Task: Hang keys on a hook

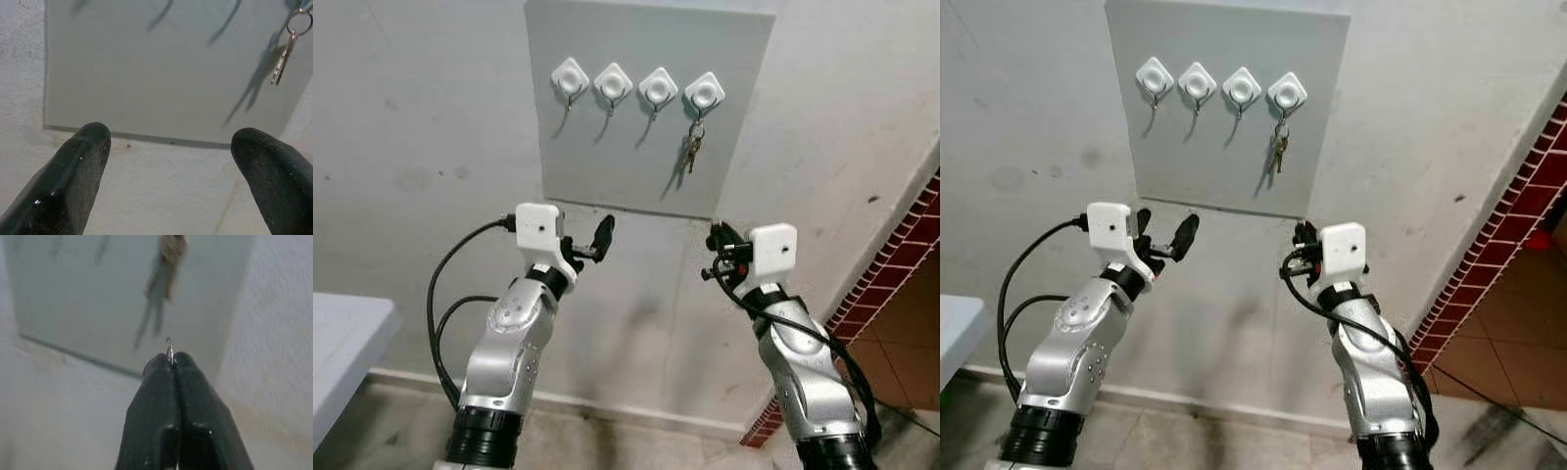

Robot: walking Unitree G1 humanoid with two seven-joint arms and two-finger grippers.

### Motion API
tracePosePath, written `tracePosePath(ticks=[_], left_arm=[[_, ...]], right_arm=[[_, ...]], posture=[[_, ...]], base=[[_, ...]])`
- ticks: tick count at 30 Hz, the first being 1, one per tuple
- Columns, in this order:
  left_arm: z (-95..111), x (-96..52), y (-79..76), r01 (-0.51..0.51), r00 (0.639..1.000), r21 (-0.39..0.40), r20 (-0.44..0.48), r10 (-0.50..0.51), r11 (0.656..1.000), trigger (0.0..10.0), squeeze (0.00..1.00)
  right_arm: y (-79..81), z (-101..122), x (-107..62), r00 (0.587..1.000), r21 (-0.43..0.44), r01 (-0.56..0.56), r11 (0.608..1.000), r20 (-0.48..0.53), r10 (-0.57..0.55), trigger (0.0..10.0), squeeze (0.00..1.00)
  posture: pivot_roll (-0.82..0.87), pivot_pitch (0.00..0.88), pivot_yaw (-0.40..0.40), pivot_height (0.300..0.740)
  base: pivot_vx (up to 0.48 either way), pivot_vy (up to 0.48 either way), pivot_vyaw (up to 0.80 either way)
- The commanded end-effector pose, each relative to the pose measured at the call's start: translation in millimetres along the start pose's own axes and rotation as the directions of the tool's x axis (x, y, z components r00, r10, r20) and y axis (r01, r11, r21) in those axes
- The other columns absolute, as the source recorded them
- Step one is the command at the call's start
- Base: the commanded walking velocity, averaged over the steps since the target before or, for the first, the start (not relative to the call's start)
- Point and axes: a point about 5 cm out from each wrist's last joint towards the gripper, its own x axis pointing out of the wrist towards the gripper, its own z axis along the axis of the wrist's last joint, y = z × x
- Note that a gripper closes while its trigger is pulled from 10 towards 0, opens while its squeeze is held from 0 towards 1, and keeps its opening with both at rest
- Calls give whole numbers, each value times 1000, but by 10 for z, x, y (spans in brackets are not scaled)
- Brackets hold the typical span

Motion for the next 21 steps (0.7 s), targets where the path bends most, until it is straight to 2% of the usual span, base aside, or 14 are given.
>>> tracePosePath(ticks=[1,10,21], left_arm=[[88,12,8,6,1000,3,24,-6,1000,10000,0],[132,16,27,-1,999,4,36,1,1000,10000,0],[147,23,27,-7,999,2,42,7,1000,10000,0]], right_arm=[[8,73,60,999,14,-27,1000,35,27,10000,0],[145,284,339,986,61,-127,990,115,119,10000,0],[224,480,568,971,119,-162,980,195,137,10000,0]], posture=[[-15,0,-27,740],[-8,0,-30,740],[-5,0,-32,740]], base=[[0,0,0],[0,0,0],[0,0,0]])
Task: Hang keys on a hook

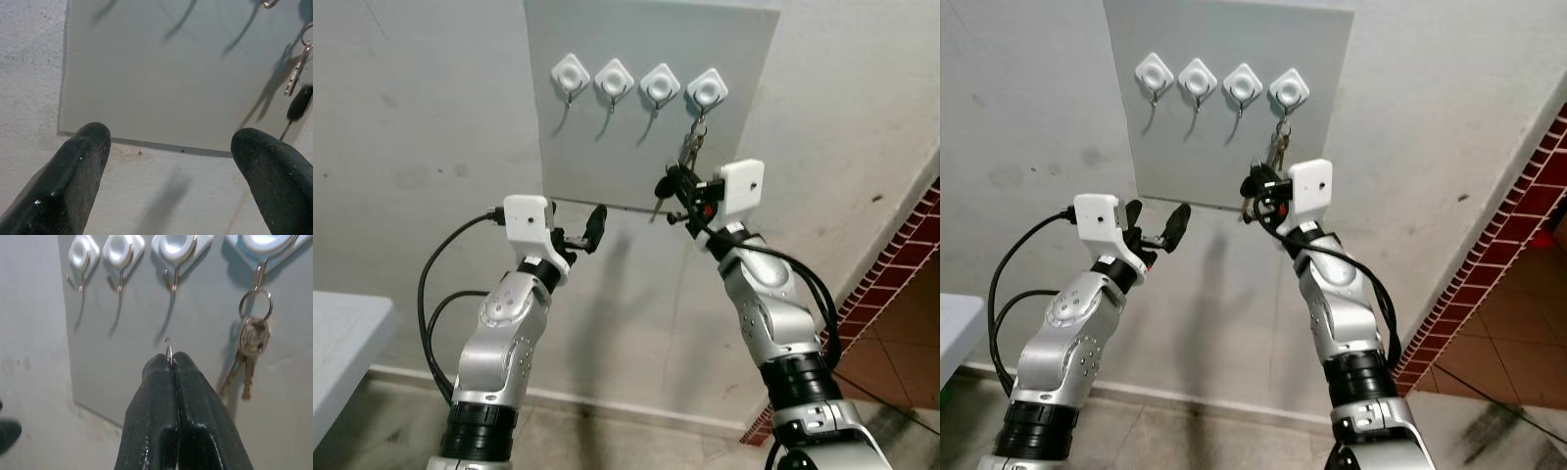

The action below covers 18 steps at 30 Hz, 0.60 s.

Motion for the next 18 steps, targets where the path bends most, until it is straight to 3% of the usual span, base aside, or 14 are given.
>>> tracePosePath(ticks=[1,18], left_arm=[[88,24,-26,11,1000,8,25,-11,1000,10000,0],[139,-2,-236,109,993,39,35,-111,993,10000,0]], right_arm=[[-9,105,75,999,12,0,1000,46,0,10000,0],[45,248,350,995,73,-51,996,86,44,10000,0]], posture=[[-5,0,-32,740],[2,6,-35,740]], base=[[0,0,0],[0,0,0]])
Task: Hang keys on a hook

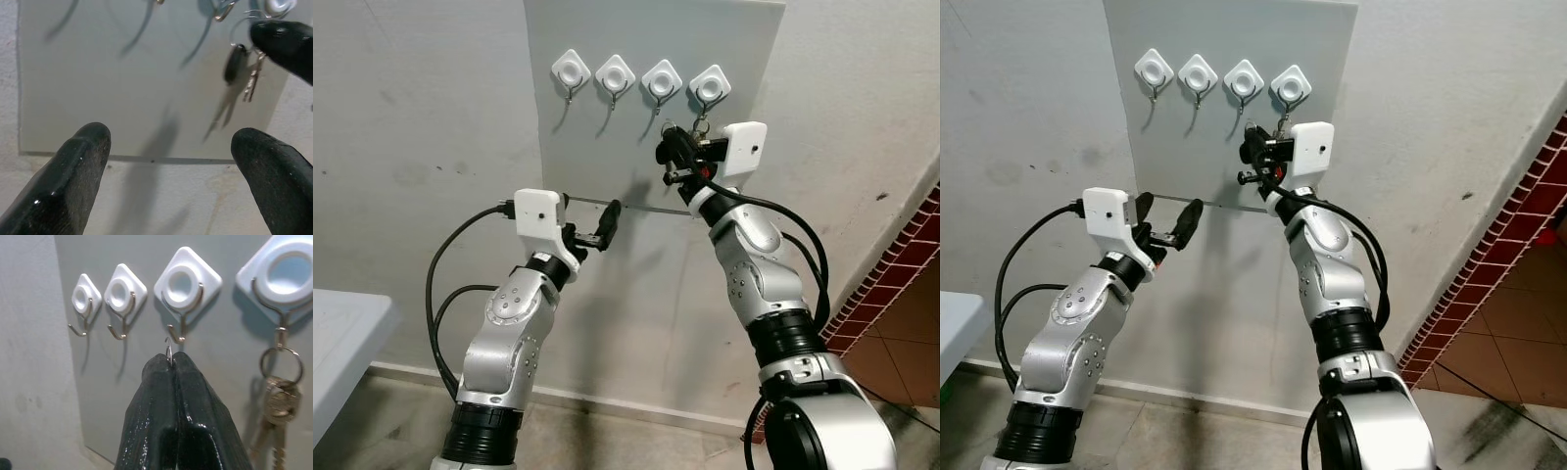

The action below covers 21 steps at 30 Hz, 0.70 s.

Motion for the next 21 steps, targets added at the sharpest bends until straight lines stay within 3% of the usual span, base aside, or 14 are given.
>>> tracePosePath(ticks=[1,12,21], left_arm=[[27,-10,-34,16,1000,15,2,-16,1000,10000,0],[32,-35,-43,16,1000,12,-1,-16,1000,10000,0],[34,-53,-44,10,1000,8,-2,-10,1000,10000,0]], right_arm=[[24,73,70,999,9,-25,1000,28,25,10000,0],[65,131,190,998,46,-49,998,49,47,10000,0],[-16,200,255,997,142,-5,990,73,-6,10000,0]], posture=[[3,6,-35,740],[10,9,-38,740],[15,13,-42,740]], base=[[0,0,0],[0,0,0],[0,0,0]])
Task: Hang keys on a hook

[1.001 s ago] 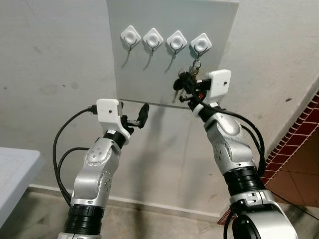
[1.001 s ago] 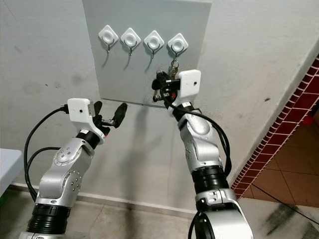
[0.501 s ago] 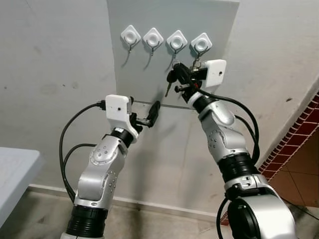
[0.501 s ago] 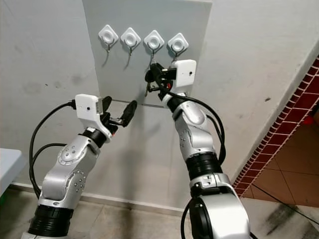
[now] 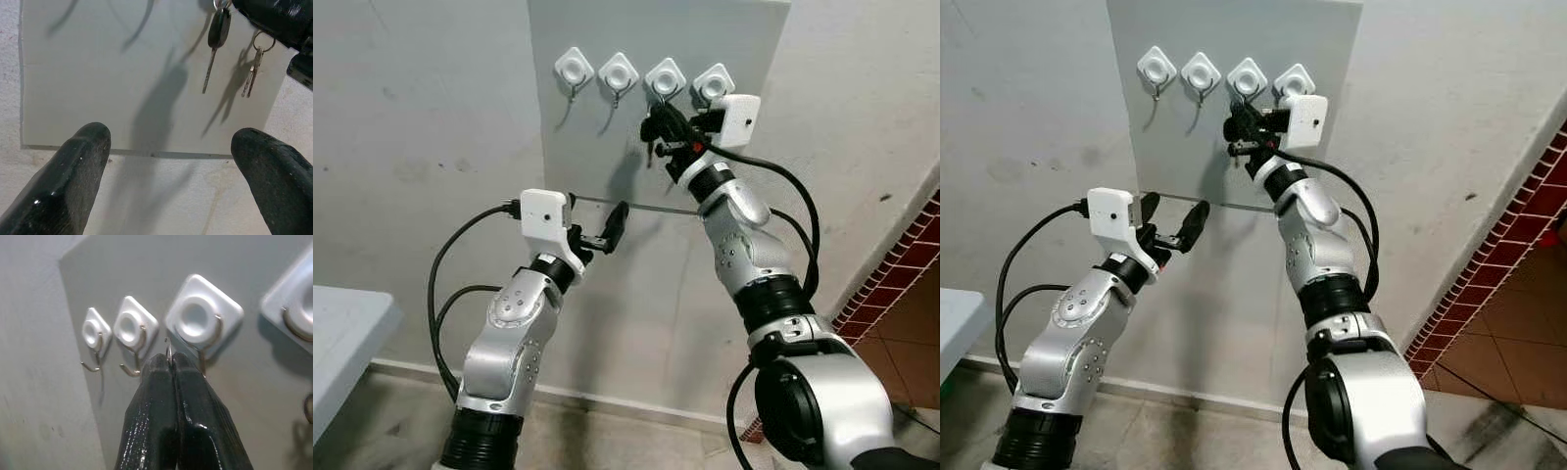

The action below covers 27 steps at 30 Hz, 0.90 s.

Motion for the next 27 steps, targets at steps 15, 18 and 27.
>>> tracePosePath(ticks=[15,18,27], left_arm=[[43,-18,-9,-3,1000,-9,5,3,1000,10000,0],[46,-21,-9,-4,1000,-10,5,4,1000,10000,0],[58,-15,11,-16,1000,-23,7,16,1000,10000,0]], right_arm=[[-161,-24,6,991,354,118,928,14,-132,10000,0],[-172,-66,-14,989,401,133,906,3,-147,10000,0],[-134,-182,-75,991,439,120,890,-4,-131,10000,851]], posture=[[11,23,-40,740],[11,24,-39,740],[10,24,-37,740]], base=[[0,0,0],[0,0,0],[0,0,0]])
